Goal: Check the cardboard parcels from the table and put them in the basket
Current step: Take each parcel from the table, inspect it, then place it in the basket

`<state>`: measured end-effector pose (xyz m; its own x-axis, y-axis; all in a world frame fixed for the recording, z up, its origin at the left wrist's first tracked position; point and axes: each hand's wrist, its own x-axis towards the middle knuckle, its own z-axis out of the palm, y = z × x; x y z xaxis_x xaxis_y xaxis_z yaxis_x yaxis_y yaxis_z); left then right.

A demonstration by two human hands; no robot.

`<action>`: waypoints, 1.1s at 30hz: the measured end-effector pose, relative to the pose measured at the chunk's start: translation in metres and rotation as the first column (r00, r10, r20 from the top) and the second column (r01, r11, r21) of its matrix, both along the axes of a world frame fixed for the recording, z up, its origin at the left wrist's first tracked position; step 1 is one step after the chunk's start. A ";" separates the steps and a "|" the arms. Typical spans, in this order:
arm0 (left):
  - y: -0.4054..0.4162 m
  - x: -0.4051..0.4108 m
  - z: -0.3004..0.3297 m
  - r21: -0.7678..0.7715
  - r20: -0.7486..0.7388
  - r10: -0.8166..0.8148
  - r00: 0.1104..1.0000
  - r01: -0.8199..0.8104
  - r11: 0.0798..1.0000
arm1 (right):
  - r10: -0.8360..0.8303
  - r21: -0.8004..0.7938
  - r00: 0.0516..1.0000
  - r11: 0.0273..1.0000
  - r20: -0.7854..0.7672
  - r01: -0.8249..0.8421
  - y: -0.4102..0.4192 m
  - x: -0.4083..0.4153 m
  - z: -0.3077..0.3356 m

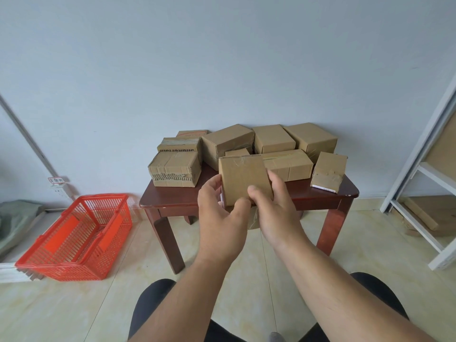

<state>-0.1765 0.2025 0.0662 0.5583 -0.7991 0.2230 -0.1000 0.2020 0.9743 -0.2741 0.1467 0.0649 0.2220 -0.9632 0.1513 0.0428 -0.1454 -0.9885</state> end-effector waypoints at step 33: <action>0.001 0.003 0.000 -0.011 -0.008 0.151 0.988 -0.151 0.988 | -0.169 -0.138 0.979 0.979 -0.111 0.153 0.001 0.000 -0.001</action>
